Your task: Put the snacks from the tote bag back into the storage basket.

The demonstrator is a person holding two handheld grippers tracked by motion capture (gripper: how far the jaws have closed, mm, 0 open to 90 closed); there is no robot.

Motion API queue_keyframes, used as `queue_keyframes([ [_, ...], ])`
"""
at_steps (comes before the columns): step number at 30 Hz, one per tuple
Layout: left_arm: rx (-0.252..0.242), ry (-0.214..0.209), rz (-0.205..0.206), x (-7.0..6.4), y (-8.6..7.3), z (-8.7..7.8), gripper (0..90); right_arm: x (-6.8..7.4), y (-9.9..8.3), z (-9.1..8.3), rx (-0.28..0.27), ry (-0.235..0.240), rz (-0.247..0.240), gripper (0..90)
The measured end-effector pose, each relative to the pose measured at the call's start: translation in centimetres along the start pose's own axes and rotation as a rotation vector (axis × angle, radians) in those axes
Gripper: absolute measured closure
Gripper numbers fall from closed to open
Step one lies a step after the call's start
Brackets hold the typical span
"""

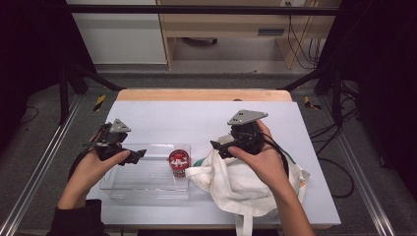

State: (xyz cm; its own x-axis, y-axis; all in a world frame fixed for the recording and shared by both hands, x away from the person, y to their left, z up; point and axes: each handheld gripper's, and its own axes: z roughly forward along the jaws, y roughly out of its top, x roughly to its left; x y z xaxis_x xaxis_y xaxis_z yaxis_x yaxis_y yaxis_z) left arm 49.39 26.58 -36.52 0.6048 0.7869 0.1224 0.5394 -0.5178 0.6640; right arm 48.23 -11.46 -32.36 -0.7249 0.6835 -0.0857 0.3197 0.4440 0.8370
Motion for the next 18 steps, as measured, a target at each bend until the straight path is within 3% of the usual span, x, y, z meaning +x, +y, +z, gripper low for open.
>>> queue_keyframes([
  [8,-0.006,-0.001,0.0,0.0,0.0,-0.2,4.2,-1.5,-0.4,-1.9,-0.024,-0.079,0.043,8.1],
  [18,-0.007,0.0,0.001,0.0,0.0,-0.3,4.2,-2.8,-0.9,-3.7,-0.04,-0.124,0.079,8.1],
])
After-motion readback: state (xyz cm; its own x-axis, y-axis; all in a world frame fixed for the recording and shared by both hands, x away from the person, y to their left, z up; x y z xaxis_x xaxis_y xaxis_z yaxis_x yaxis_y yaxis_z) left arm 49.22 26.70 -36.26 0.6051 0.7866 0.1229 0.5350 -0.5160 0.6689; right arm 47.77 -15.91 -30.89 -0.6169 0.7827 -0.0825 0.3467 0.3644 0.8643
